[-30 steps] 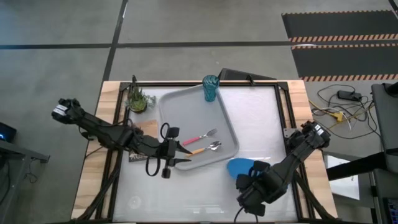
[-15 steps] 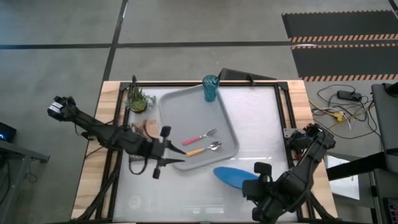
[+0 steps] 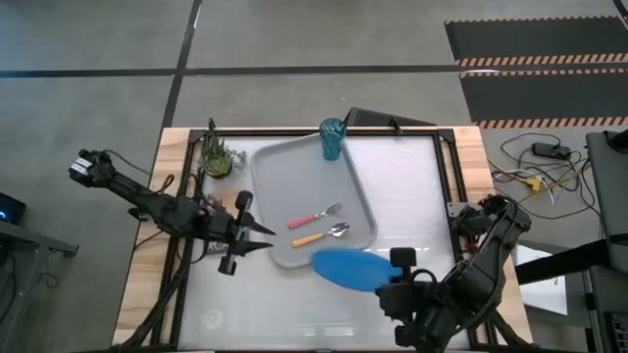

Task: Pick and place plate/cup/fork/spoon on tray
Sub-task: Put the blue plate under the blue cup on the gray serving tray

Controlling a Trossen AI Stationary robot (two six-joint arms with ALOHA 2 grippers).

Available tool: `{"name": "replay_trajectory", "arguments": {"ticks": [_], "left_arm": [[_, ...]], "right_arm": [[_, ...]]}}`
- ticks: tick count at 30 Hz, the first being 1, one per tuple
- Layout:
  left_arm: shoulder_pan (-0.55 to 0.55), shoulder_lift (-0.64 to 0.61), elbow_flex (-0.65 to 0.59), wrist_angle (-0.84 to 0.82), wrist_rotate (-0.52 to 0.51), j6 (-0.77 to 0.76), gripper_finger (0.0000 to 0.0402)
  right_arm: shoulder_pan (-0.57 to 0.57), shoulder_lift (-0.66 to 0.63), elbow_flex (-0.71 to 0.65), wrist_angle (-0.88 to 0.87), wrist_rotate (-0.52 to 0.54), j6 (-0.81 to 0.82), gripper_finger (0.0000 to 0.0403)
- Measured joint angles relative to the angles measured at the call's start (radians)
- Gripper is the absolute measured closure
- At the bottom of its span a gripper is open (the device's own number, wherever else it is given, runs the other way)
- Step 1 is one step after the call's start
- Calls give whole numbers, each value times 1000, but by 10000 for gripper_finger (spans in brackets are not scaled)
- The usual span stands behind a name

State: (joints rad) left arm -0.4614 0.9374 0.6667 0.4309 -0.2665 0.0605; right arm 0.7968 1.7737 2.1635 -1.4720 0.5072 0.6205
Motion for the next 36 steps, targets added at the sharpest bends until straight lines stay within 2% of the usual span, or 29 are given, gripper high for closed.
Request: {"name": "replay_trajectory", "arguments": {"ticks": [7, 10, 20, 27, 36], "left_arm": [[0, -29, -31, 58, 0, 5, 307], [0, -33, -35, 56, 0, 5, 307], [1, -31, -34, 58, 0, 4, 307], [1, -32, -34, 59, 1, 3, 307], [1, -33, -33, 59, 1, 3, 307]], "right_arm": [[-79, 0, -9, 6, 125, -225, 394], [-137, 5, -19, 55, 132, -357, 394], [-354, 18, -113, 240, 121, -701, 394], [-483, 18, -203, 384, 38, -825, 394], [-591, 18, -379, 648, 6, -977, 394]]}}
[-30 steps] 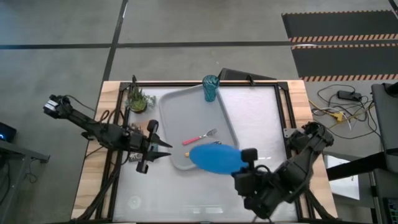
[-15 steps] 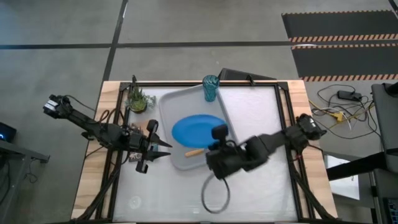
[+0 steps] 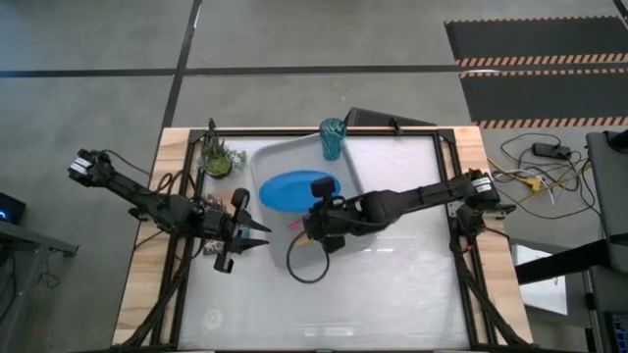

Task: Pick and place plate/cup/fork/spoon on tray
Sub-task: Put the blue plate under the blue cup on the gray serving tray

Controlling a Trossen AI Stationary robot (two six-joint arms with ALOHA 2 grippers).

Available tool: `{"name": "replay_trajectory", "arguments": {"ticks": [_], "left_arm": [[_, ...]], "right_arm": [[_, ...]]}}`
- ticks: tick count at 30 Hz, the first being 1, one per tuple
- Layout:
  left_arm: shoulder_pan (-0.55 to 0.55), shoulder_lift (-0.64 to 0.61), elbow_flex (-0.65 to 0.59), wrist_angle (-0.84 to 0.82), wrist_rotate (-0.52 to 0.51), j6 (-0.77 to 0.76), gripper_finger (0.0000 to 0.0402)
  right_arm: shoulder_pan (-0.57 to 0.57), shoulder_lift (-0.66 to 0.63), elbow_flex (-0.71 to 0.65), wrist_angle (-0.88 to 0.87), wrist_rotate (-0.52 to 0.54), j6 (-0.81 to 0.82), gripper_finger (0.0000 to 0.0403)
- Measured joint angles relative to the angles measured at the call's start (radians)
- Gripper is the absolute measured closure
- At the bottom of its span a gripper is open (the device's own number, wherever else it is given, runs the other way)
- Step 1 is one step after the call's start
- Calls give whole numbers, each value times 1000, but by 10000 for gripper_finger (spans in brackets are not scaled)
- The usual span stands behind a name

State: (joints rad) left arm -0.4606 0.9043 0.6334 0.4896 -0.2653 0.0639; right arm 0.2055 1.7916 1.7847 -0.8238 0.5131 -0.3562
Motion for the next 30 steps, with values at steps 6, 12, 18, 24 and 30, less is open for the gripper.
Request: {"name": "replay_trajectory", "arguments": {"ticks": [6, 12, 18, 24, 30], "left_arm": [[0, 0, 0, 0, 0, 0, 307], [-1, 0, 1, 0, 0, 1, 307], [-1, 0, 1, 1, 0, 1, 307], [0, 0, 2, 1, 0, 2, 307], [0, 0, 2, 1, 0, 2, 307]], "right_arm": [[-40, 0, -106, 140, 2, -55, 394], [-60, 0, -198, 261, 2, -89, 394], [-69, 0, -259, 353, -16, -109, 394], [-75, 0, -297, 445, -25, -111, 394], [-90, 0, -330, 511, -69, -116, 394]]}}
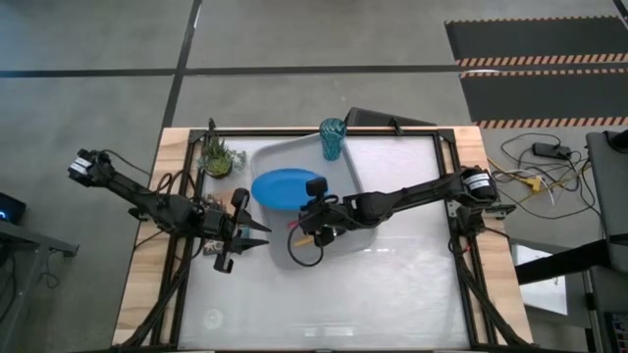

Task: Pick and place plate/cup/fork/spoon on tray
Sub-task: Put the blue plate under the blue cup on the gray serving tray

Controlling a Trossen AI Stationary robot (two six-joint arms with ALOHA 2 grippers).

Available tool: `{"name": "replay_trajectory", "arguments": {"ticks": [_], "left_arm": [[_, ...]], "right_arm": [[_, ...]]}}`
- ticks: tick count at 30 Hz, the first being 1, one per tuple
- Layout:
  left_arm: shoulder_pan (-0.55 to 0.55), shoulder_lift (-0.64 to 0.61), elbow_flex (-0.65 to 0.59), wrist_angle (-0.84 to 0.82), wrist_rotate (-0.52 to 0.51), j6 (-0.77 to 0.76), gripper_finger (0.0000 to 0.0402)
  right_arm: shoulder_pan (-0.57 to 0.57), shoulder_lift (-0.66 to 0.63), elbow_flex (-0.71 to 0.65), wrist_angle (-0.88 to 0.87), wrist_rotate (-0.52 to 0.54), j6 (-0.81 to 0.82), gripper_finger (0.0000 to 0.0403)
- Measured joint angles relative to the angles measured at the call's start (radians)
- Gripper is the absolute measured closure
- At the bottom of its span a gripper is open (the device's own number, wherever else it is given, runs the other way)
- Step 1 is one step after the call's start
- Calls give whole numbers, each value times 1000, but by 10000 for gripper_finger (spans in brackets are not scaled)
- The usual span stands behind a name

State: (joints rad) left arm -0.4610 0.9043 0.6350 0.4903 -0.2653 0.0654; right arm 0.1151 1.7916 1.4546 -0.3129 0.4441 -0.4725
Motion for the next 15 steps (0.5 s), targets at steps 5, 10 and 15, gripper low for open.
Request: {"name": "replay_trajectory", "arguments": {"ticks": [5, 10, 15], "left_arm": [[0, 0, 0, 0, 0, 0, 307], [1, 0, 0, 0, 0, 0, 307], [1, 0, 0, 0, 0, 0, 307]], "right_arm": [[-11, 0, -4, 5, -4, 0, 394], [-21, 0, -4, 5, -9, 0, 394], [-24, 0, -4, 5, -10, 0, 394]]}}
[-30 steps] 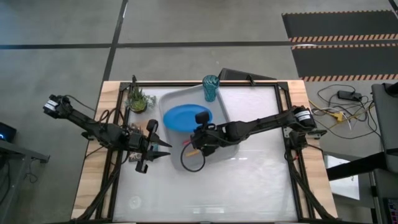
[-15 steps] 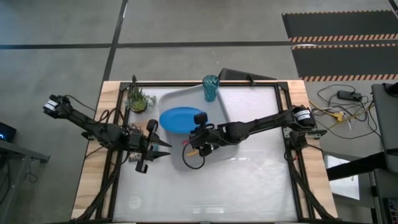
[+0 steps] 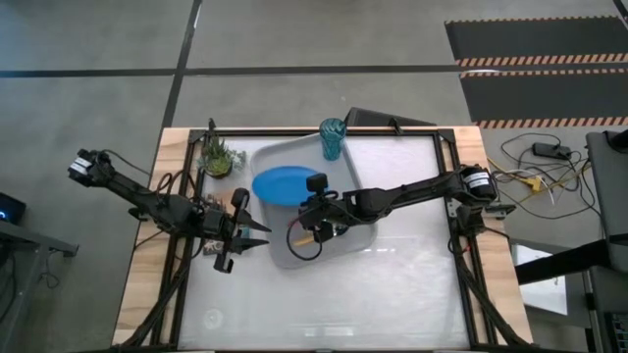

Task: Pick and place plate/cup/fork/spoon on tray
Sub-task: Put the blue plate under the blue cup on the gray serving tray

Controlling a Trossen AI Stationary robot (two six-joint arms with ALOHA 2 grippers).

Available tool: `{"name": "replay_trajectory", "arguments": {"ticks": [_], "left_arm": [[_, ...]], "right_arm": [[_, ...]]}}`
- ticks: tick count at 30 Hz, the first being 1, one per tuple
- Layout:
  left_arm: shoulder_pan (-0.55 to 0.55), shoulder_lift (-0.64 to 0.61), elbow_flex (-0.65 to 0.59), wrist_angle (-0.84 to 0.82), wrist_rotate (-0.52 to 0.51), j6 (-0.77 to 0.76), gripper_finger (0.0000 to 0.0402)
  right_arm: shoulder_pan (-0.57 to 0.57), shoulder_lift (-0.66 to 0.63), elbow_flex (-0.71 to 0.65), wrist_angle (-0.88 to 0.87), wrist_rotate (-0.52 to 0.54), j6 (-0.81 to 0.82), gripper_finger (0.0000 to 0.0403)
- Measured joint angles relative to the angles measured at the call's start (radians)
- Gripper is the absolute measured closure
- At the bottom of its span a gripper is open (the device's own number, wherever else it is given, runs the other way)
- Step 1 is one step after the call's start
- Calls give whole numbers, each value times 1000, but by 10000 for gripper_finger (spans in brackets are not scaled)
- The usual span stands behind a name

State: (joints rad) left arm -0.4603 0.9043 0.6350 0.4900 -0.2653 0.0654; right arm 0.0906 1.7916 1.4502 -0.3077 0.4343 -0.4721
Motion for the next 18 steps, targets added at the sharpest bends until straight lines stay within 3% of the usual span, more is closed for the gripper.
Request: {"name": "replay_trajectory", "arguments": {"ticks": [18], "left_arm": [[0, 0, 0, 0, 0, 0, 307]], "right_arm": [[-27, 0, 0, -2, -63, 7, 394]]}}
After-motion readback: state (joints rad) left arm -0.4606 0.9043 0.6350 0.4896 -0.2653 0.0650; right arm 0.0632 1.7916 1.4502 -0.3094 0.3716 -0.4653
